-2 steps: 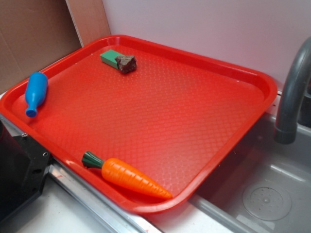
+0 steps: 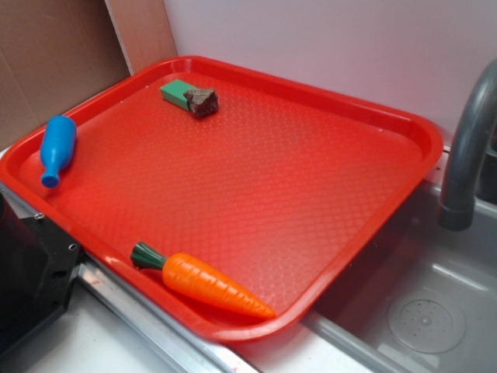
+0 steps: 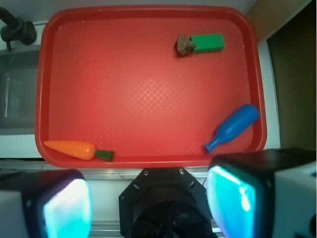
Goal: Grab the rock.
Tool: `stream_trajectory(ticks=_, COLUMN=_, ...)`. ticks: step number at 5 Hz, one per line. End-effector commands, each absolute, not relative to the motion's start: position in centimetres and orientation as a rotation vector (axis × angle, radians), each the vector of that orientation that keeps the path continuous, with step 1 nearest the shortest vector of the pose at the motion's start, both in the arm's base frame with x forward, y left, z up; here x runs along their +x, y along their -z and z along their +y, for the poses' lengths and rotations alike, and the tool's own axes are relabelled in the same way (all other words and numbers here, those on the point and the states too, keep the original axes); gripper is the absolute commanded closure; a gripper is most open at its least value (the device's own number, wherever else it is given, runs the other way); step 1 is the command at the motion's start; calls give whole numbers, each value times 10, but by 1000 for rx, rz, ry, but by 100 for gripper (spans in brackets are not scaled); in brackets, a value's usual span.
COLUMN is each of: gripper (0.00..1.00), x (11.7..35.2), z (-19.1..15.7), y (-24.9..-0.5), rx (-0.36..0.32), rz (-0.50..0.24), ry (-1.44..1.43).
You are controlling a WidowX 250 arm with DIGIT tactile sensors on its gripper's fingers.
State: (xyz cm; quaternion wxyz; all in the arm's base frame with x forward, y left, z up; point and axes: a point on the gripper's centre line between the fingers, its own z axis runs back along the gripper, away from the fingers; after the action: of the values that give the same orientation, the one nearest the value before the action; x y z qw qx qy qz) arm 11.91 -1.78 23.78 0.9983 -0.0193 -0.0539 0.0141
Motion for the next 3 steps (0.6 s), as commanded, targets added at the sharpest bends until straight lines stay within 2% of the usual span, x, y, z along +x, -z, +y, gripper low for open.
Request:
stream_trajectory(ticks=1, gripper=0, x=184, z=19, y=-191, rx=-117, rz=-140, ry=-299)
stream_trajectory(ticks=2, gripper=0, x=211, z=30, y=-175, rx=-197, rz=-245, ry=-544)
stream_trajectory(ticks=3, gripper=0, x=236, z=30, y=-159, rx=-192, rz=-302, ry=-791)
